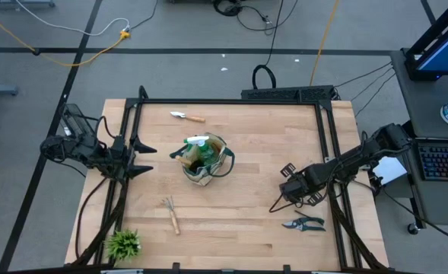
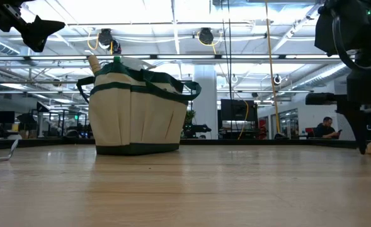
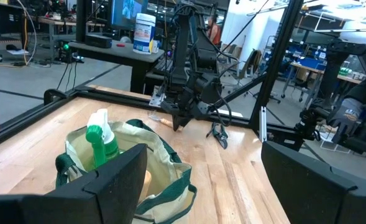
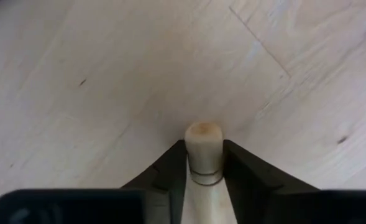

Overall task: Pick & Place Garden tools in Gardening bag
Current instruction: Put the brown right hand rake into the green gardening bag

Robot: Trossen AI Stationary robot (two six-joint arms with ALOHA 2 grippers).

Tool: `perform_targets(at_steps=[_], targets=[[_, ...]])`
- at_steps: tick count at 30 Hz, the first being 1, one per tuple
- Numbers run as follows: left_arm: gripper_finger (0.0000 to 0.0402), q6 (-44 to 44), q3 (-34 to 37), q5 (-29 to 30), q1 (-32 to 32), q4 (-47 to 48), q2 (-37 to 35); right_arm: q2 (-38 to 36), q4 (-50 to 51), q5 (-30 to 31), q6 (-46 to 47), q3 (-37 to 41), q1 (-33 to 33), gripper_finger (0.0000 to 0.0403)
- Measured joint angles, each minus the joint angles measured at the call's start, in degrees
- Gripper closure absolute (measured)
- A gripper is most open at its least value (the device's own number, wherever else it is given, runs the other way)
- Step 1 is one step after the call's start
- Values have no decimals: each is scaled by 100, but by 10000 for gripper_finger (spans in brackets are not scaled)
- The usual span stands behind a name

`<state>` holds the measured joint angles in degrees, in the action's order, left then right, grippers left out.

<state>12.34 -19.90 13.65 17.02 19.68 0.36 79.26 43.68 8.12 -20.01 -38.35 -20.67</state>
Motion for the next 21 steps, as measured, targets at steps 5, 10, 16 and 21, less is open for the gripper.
perform_targets(at_steps=[5, 10, 16, 21], targets=[[78, -4, 0, 0, 0, 0, 0, 2, -39, 84, -4, 0, 0, 339], [78, -4, 0, 0, 0, 0, 0, 6, -91, 205, -16, 0, 0, 336], [78, 0, 0, 0, 0, -8, 0, 24, -289, 850, -404, -215, 114, 332], [78, 97, 0, -3, 0, -25, 0, 22, -680, 1463, -1191, -593, 447, 342]])
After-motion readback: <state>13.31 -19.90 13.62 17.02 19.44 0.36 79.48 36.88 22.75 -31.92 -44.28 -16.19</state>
